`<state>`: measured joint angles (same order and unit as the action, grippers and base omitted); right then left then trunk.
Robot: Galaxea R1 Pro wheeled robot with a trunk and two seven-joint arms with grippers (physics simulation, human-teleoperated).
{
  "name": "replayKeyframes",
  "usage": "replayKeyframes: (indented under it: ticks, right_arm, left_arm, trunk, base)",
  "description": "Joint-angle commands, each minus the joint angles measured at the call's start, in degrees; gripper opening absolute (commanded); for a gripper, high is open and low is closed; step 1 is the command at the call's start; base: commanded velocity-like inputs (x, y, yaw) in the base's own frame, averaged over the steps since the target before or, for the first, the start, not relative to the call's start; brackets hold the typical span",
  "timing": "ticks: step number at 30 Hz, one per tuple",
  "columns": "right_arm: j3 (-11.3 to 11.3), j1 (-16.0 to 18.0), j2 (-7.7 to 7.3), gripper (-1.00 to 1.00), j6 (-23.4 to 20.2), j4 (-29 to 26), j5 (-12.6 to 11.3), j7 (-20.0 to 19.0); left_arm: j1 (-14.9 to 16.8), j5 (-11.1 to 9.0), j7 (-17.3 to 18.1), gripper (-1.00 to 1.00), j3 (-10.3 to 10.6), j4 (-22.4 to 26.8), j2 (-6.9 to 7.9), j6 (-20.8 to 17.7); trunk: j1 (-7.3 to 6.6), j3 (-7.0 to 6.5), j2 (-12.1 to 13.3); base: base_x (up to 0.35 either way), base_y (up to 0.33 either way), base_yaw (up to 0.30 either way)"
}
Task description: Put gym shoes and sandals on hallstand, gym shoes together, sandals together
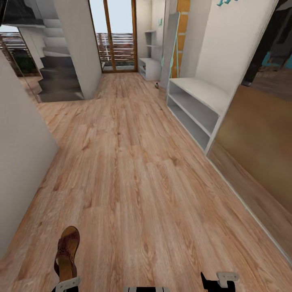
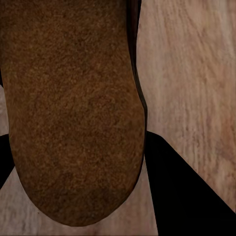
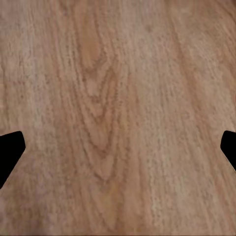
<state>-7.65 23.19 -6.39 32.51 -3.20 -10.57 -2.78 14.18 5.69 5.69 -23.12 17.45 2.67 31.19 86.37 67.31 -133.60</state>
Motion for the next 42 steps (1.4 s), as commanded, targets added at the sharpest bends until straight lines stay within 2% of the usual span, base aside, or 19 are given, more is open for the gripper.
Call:
replayKeyframes:
  ticks: [1, 30, 42]
  right_arm:
    - [-0.35, 0.01, -0.03, 1.0, 0.18, 0.03, -0.6, -0.29]
    - [-0.35, 0.01, -0.03, 1.0, 0.18, 0.03, -0.68, -0.29]
    - [-0.33, -0.07, -0.46, 1.0, 0.25, 1.56, -0.64, -0.55]
  left_arm:
    - [0.06, 0.73, 0.2, -1.0, -0.52, -0.04, -0.03, 0.18]
    - [0.06, 0.71, 0.15, -1.0, -0.52, -0.04, -0.03, 0.12]
    - [0.06, 0.73, 0.03, -1.0, -0.45, -0.04, -0.1, 0.13]
  trunk:
    - [0.03, 0.04, -0.01]
    - [0.03, 0.04, -0.01]
    - [0.03, 0.04, -0.01]
  base:
    - [0.339, 0.0, 0.275]
    - [0.339, 0.0, 0.272]
    - [0.33, -0.045, 0.032]
